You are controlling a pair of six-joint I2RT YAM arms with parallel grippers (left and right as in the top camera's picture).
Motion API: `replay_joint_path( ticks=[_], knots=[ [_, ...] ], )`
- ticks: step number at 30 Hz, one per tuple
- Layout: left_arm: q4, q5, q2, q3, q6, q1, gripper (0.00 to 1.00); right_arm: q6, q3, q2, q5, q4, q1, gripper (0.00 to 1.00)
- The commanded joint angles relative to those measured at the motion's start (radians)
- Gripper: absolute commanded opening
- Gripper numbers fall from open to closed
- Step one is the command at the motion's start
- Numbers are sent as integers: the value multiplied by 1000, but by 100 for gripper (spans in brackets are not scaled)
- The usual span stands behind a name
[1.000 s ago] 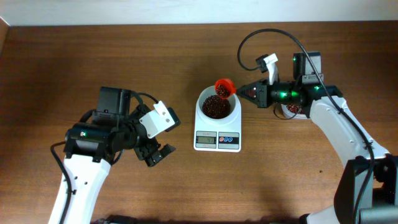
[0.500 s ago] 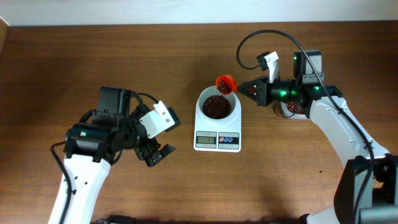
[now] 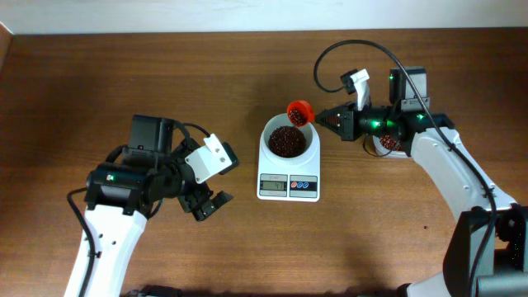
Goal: Scoop and weigh 50g on scale
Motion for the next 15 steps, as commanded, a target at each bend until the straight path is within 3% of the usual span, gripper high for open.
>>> replay_joint_path(
  ticks=[1, 15],
  knots=[
    [2, 3, -2, 0, -9, -4, 99, -6, 10, 1, 0, 0, 2, 4],
    [2, 3, -2, 0, -9, -4, 99, -6, 10, 1, -19, 19, 2, 4]
  ],
)
